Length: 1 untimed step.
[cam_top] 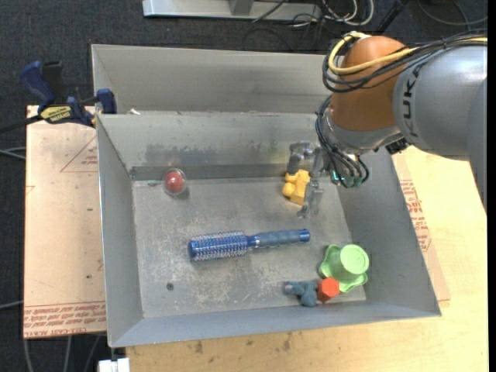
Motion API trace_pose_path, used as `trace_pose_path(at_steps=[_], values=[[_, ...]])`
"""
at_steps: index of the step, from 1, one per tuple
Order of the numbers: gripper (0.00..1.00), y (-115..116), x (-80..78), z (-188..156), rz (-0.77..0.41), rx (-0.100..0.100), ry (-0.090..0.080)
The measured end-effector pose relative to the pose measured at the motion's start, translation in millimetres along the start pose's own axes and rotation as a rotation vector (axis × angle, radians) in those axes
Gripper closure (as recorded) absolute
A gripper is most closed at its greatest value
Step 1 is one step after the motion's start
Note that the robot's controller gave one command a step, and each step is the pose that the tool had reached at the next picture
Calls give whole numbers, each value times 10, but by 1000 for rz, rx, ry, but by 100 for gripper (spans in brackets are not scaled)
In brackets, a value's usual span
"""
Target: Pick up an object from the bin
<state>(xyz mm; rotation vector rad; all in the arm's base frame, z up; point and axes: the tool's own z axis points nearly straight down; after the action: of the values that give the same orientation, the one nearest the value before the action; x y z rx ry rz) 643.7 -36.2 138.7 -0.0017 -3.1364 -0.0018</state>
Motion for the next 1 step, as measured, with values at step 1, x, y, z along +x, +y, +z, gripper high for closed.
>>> trace_pose_path(at_steps=[1], values=[[0,135,381,678,-279,3,-7]])
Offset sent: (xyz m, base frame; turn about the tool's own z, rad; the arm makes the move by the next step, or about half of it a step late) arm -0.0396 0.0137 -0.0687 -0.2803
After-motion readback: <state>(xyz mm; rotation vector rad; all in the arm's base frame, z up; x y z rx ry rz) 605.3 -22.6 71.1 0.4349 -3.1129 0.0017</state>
